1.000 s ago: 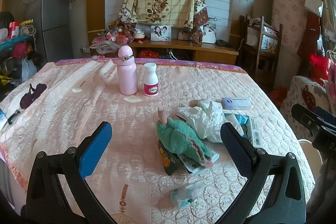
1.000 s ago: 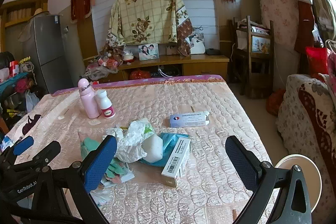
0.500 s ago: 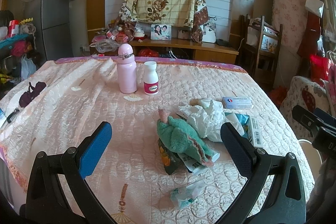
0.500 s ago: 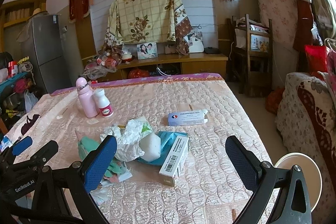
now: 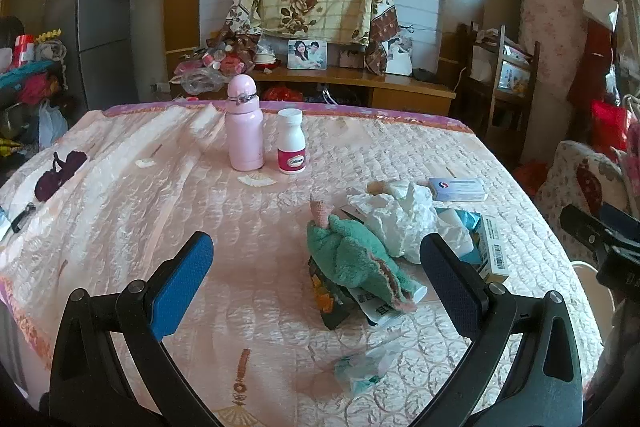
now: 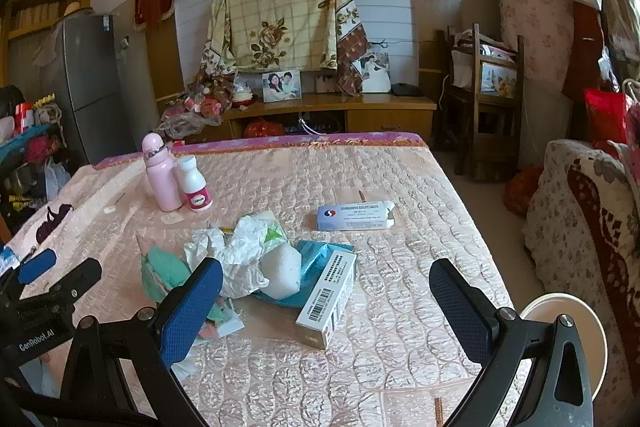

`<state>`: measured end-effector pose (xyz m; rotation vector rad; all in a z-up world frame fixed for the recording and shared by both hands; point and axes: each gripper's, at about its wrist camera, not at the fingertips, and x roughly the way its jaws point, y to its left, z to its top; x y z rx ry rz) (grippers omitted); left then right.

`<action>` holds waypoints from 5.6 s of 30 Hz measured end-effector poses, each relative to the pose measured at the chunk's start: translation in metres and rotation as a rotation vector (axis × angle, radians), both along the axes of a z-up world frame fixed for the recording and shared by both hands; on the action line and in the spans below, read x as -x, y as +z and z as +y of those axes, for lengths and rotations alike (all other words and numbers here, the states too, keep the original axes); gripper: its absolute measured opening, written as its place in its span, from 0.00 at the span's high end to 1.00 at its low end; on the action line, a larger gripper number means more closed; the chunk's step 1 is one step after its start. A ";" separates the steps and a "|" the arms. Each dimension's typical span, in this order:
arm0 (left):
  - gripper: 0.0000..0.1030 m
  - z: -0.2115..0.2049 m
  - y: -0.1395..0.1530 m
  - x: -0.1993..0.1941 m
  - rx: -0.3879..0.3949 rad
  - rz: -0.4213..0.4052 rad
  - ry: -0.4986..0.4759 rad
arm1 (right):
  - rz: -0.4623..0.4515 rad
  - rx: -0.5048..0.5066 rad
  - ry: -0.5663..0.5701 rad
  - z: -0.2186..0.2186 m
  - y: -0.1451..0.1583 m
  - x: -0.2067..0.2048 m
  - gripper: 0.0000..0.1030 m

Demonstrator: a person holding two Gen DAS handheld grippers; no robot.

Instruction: Collect trash

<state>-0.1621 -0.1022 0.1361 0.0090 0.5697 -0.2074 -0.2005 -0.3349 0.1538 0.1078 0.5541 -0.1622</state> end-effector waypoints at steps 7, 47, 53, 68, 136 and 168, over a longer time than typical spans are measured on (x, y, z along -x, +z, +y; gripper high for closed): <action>0.00 0.002 0.001 -0.006 -0.006 0.010 -0.002 | 0.046 0.016 0.039 0.003 -0.010 -0.007 0.01; 0.92 -0.117 -0.049 -0.129 -0.247 0.410 -0.382 | 0.315 -0.424 0.150 -0.086 -0.100 -0.098 0.73; 0.93 -0.105 -0.010 -0.114 -0.131 0.387 -0.419 | 0.273 -0.429 0.167 -0.099 -0.085 -0.075 0.73; 0.93 -0.231 0.017 -0.034 0.011 0.404 -0.670 | 0.236 -0.368 -0.028 -0.190 -0.052 0.022 0.73; 0.48 -0.135 -0.007 -0.019 -0.080 0.257 -0.394 | 0.352 -0.224 0.004 -0.125 -0.065 0.009 0.31; 0.79 -0.038 -0.066 -0.035 -0.016 0.436 -0.336 | 0.456 -0.172 0.291 0.004 -0.101 -0.173 0.66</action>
